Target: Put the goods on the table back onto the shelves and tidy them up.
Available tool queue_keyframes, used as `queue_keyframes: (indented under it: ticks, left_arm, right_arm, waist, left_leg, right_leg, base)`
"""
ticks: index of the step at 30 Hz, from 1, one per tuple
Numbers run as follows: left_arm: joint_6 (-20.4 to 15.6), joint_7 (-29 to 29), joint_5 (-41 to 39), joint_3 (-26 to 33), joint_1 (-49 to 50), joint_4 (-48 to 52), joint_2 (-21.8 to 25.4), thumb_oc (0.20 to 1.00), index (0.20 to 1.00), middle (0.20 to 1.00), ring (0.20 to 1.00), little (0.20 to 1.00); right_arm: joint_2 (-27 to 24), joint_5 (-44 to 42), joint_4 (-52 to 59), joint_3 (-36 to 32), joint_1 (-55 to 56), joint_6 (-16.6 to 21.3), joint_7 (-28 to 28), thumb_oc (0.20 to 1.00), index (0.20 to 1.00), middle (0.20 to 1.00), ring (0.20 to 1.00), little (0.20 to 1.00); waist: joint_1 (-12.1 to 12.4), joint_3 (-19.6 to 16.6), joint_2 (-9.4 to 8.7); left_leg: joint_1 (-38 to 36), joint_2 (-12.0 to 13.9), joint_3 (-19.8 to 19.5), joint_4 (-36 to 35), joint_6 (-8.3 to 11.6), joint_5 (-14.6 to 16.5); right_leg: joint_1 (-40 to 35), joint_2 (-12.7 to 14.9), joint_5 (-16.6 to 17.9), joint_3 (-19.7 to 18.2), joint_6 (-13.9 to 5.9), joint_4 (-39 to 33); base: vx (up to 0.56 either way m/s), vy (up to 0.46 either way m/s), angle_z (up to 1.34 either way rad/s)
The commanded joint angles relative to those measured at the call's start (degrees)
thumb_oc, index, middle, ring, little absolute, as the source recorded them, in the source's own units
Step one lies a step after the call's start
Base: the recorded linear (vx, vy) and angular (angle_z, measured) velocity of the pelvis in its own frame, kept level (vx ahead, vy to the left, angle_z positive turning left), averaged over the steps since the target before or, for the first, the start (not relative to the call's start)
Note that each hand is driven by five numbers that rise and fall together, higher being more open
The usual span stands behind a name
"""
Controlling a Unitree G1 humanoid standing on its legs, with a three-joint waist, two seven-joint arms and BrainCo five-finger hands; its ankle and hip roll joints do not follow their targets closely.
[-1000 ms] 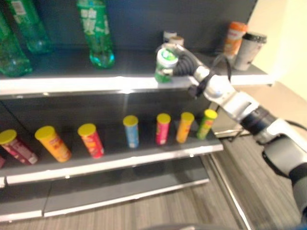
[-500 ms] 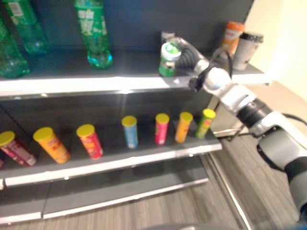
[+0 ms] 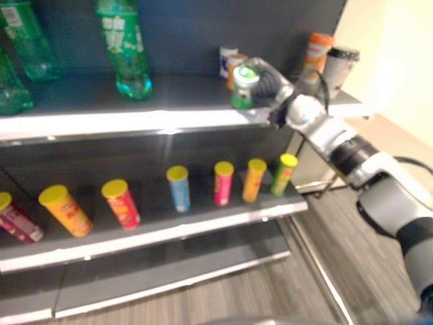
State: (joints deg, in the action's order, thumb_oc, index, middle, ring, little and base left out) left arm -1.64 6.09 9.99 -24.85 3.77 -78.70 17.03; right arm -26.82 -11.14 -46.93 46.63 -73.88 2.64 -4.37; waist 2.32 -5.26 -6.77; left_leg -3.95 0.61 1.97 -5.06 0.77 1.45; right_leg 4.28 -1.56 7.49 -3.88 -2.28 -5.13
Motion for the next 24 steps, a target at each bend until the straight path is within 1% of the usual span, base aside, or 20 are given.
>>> queue_keyframes:
  ticks: [1,6,9,10,11,12,24]
  left_arm:
    - [-2.1,-2.6,-1.0,-3.2,-2.9,-3.7,-5.5,1.0,1.0,1.0,1.0,1.0]
    - [-2.3,-2.7,-0.8,-3.6,-3.4,-3.8,-5.1,1.0,1.0,1.0,1.0,1.0]
    - [-2.3,-2.8,-0.7,-3.7,-3.7,-3.8,-4.8,1.0,1.0,1.0,1.0,1.0]
    - [-2.3,-2.8,-0.6,-3.7,-3.7,-3.8,-4.8,1.0,1.0,1.0,1.0,1.0]
    - [-2.3,-2.9,-0.5,-3.7,-3.7,-3.8,-4.7,1.0,1.0,1.0,1.0,1.0]
    - [-2.4,-3.0,-0.5,-3.7,-3.8,-3.8,-4.6,1.0,1.0,1.0,1.0,1.0]
    - [-2.2,-3.5,-1.3,-3.0,-3.7,-3.8,-4.4,1.0,1.0,1.0,1.0,1.0]
  right_arm:
    - [-0.6,3.3,-10.4,-0.4,-9.1,-0.4,-0.5,0.2,0.2,0.2,0.2,0.2]
    - [0.3,4.6,-16.1,-0.9,-9.9,-0.7,-0.5,0.2,0.2,0.2,0.2,0.2]
    - [0.5,4.8,-17.1,-1.0,-10.1,-0.9,-0.1,0.2,0.2,0.2,0.2,0.2]
    - [0.5,4.7,-16.9,-0.9,-10.1,-0.9,0.1,0.304,0.304,0.304,0.304,0.304]
    - [0.5,4.6,-16.6,-0.9,-9.9,-1.0,0.3,0.592,0.592,0.592,0.592,0.592]
    - [0.6,4.6,-16.5,-0.9,-9.8,-1.0,0.4,1.0,1.0,1.0,1.0,1.0]
    - [0.4,3.3,-13.5,-1.0,-8.8,-1.0,1.1,1.0,1.0,1.0,1.0,1.0]
  waist:
    - [0.5,2.0,-0.55]
    - [0.7,2.0,-0.49]
    - [0.7,2.0,-0.47]
    - [0.6,2.0,-0.43]
    - [0.6,2.0,-0.42]
    - [0.7,2.0,-0.4]
    - [0.6,2.1,-0.04]
  left_leg:
    - [2.0,3.5,-1.5,0.1,2.96,0.7]
    - [1.9,3.5,-1.8,0.1,2.91,0.7]
    - [1.9,3.5,-1.9,0.1,2.88,0.8]
    - [1.8,3.5,-1.9,0.1,2.88,0.8]
    - [1.8,3.5,-1.9,0.1,2.88,0.8]
    - [1.8,3.5,-1.9,0.1,2.89,0.8]
    - [1.8,3.5,-1.8,0.1,2.98,0.8]
  right_leg:
    - [-4.7,2.8,-6.5,-2.2,-4.8,0.1]
    - [-4.7,2.9,-6.3,-1.9,-4.87,0.1]
    - [-4.7,3.0,-6.3,-1.8,-4.91,0.1]
    - [-4.7,3.0,-6.3,-1.7,-4.91,0.1]
    - [-4.7,3.0,-6.3,-1.7,-4.9,0.1]
    - [-4.8,3.0,-6.3,-1.7,-4.9,0.1]
    - [-4.8,3.0,-6.5,-1.6,-4.91,0.1]
  base:
    - [0.0,0.0,0.0]
    - [0.0,0.0,0.0]
    - [0.0,0.0,0.0]
    - [0.0,0.0,0.0]
    - [0.0,0.0,0.0]
    - [0.0,0.0,0.0]
    - [0.0,0.0,0.0]
